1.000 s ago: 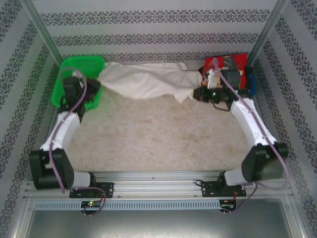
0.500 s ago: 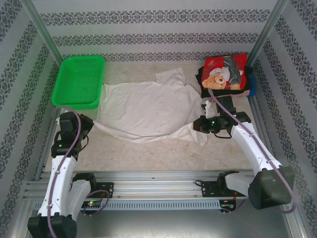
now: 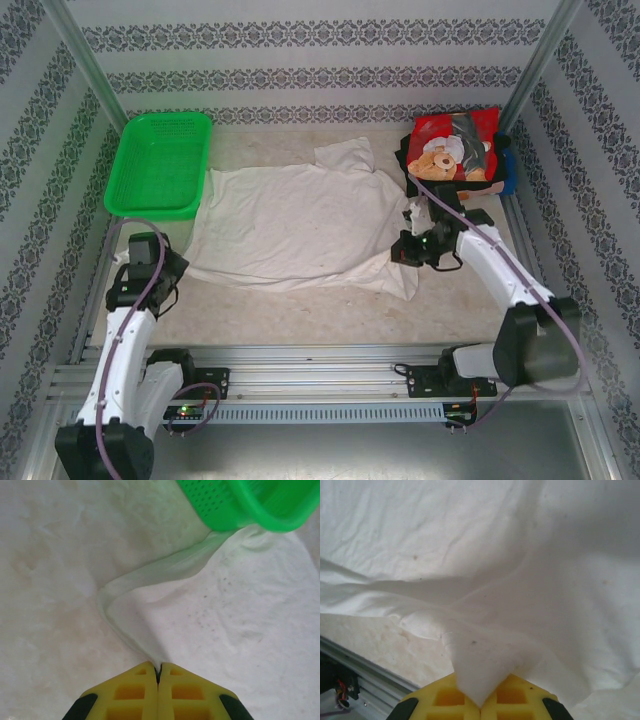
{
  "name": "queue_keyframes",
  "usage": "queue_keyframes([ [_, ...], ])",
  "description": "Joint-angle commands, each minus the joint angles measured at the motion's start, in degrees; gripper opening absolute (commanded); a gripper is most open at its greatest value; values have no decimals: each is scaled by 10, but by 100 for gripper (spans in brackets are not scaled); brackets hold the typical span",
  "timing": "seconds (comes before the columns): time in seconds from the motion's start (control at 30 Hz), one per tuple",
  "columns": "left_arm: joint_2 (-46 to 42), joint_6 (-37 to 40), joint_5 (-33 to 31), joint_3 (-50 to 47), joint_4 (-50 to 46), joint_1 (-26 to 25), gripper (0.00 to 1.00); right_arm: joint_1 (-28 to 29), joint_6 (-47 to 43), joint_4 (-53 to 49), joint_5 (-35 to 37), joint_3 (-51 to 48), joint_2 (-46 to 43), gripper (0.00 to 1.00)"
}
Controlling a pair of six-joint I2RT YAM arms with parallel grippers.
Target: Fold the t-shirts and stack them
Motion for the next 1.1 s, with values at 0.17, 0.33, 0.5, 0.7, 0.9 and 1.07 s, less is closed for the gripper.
queue_keyframes([
  [0.17, 117, 59, 4, 51, 67, -1, 0, 1, -52, -41, 45, 108, 117, 0],
  [0.33, 170, 80, 12, 73, 96, -1, 0, 3, -67, -52, 56, 150, 165, 1],
  [0.5, 210, 95, 14, 87, 124, -1, 0, 2, -84, -66, 76, 178, 195, 2],
  [0.7, 263, 111, 29, 112, 148, -1, 0, 1, -99, -83, 100, 205, 220, 2],
  [0.9, 310, 124, 43, 142, 158, -7, 0, -6, -105, -94, 117, 216, 227, 2],
  [1.07, 325, 131, 30, 151, 155, -7, 0, -17, -106, -97, 120, 218, 227, 3],
])
